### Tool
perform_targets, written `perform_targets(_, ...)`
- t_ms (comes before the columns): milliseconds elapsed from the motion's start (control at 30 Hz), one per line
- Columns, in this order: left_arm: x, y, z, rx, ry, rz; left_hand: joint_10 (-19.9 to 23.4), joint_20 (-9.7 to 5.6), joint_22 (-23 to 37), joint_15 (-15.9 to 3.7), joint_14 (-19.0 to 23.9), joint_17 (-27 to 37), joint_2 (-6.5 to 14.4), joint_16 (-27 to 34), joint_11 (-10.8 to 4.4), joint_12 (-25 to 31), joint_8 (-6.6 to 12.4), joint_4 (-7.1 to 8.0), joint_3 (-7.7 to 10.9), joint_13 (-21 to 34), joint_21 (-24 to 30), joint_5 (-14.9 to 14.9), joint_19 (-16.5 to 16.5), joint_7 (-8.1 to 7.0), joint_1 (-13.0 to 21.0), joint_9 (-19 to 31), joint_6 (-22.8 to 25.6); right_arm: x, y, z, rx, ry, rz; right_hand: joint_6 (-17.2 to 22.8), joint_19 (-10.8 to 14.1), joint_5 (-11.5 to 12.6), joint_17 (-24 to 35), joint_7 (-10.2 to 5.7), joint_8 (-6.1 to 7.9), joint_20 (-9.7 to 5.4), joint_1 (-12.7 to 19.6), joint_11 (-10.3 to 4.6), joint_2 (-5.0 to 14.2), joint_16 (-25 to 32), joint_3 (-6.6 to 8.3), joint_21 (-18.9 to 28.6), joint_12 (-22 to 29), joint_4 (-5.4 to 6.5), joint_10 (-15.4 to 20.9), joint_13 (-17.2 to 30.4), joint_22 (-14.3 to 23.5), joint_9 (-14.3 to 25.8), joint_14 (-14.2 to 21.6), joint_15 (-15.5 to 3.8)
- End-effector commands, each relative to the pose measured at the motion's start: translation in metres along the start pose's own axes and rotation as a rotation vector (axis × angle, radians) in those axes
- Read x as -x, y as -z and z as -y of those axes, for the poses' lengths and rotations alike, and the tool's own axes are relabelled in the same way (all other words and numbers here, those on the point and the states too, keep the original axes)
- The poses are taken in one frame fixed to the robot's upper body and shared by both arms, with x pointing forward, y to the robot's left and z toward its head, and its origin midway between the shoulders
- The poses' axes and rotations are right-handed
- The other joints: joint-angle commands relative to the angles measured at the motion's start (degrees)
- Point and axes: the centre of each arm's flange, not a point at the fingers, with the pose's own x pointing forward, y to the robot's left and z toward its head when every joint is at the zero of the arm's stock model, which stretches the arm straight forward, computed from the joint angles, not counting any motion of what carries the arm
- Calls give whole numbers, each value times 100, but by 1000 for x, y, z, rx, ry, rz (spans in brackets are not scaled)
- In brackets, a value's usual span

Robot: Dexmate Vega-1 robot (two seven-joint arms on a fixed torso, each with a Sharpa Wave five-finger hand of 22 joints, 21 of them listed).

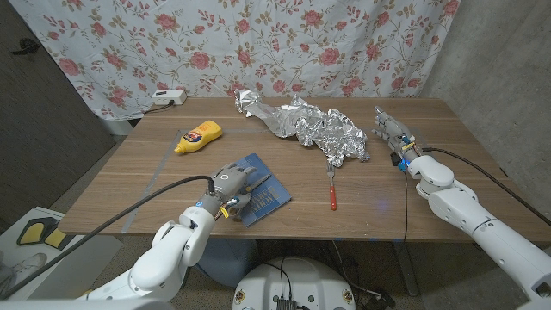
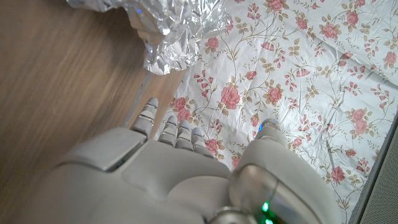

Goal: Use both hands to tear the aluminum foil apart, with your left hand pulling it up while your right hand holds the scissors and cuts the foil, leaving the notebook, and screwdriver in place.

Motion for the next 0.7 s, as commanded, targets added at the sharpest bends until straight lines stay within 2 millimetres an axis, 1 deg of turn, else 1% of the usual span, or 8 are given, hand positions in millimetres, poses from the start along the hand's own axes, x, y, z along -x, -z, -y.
perform_targets(33, 1, -5, 2, 8, 6, 26, -246, 13, 6, -10, -43, 16, -1, -6, -14, -116, -54, 3, -73, 80, -14, 2, 38, -47, 150, 15, -95, 2, -1, 0, -3, 5, 2, -14, -21, -9, 13, -12, 17, -5, 5, 23, 2, 34, 25, 37, 31, 4, 15, 7, 13, 12, -43, -20)
perform_targets(67, 1, -6, 2, 9, 4, 28, -289, 17, 6, 17, -77, 17, 1, -18, -21, -139, -61, 11, -87, 88, -16, 1, 33, -58, 158, 15, -114, 2, -1, 0, -4, 4, 2, -14, -21, -9, 13, -11, 17, -4, 5, 21, 2, 33, 26, 37, 31, 4, 15, 7, 13, 12, -44, -20)
perform_targets(100, 1, -7, 3, 12, 5, 32, -348, 17, 6, 26, -100, 18, -1, -23, -28, -172, -75, 18, -108, 99, -19, 0, 28, -107, 169, 16, -149, 2, -1, 0, -3, 3, 2, -14, -21, -9, 13, -12, 17, -5, 5, 19, 2, 33, 26, 37, 31, 4, 15, 7, 13, 12, -44, -20)
perform_targets(233, 2, -9, 5, 15, 14, 36, -384, 37, 6, 34, -150, 19, -1, -38, -43, -195, -88, 25, -129, 111, -27, -1, 8, -119, 181, 17, -189, 1, -1, -1, -2, 2, 4, -12, -22, -9, 13, -7, 17, -2, 4, 27, 2, 32, 28, 37, 29, 4, 10, 7, 13, 12, -47, -25)
perform_targets(700, 2, -15, 8, 10, 11, 38, -104, 57, 6, -18, -110, 22, 12, -11, -88, -86, -83, 29, -203, 187, -27, -4, 2, -155, 257, 20, -215, 0, 0, 0, -10, -3, 0, -11, -24, -8, 12, -14, 17, -1, 4, 22, 0, 32, 37, 37, 29, 1, 10, 6, 13, 12, -49, -25)
